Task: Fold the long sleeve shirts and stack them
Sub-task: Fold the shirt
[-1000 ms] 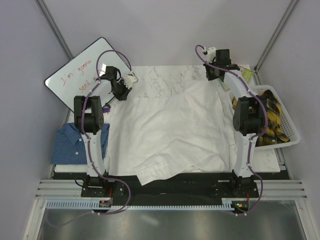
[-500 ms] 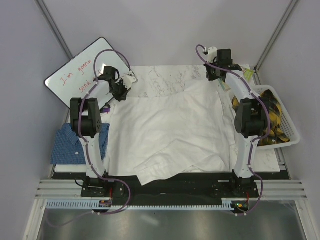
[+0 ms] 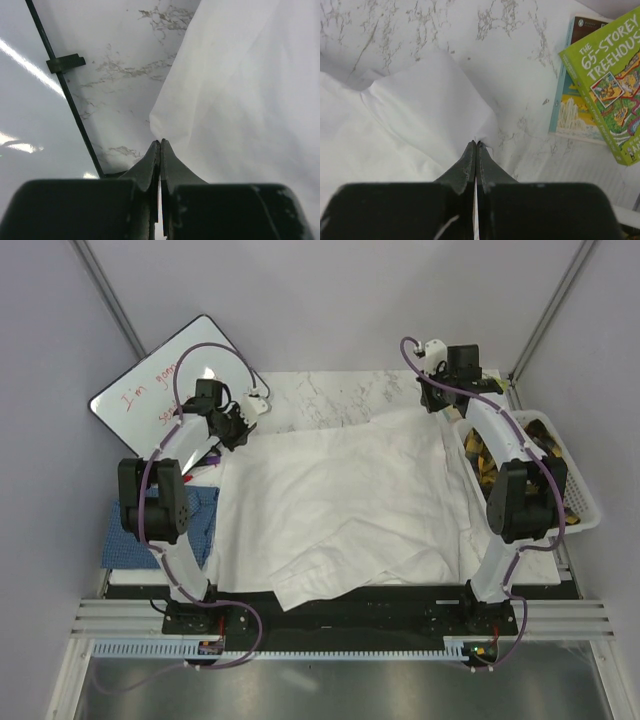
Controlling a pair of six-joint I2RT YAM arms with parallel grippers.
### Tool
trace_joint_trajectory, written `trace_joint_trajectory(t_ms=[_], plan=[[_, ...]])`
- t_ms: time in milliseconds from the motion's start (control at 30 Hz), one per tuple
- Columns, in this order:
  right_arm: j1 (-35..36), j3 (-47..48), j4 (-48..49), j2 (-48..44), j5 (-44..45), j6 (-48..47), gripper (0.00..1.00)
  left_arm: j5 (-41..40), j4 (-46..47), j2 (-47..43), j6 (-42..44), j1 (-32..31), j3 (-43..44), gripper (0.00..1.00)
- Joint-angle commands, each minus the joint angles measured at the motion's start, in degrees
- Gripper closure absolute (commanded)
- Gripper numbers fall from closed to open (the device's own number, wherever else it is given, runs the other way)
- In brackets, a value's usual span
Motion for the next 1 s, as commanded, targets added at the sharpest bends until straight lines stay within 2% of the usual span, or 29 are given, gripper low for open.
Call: trace_joint_trajectory(t_ms=[0, 567, 967], plan=[[-0.4, -5.2, -0.2, -8.1, -2.0, -1.1, 1.00, 0.4, 1.1, -7.0, 3.9, 0.3, -4.7, 0.98], [-0.5, -24.5, -4.7, -24.8, -4.8, -3.1, 1.00, 0.6, 1.6, -15.5, 8.5, 0.9, -17.2, 0.98], [-0.3, -36.2, -8.1, -28.7, -7.1, -7.4, 1.00, -1.0, 1.8, -18.9, 15.1, 0.8, -25.2, 0.97]])
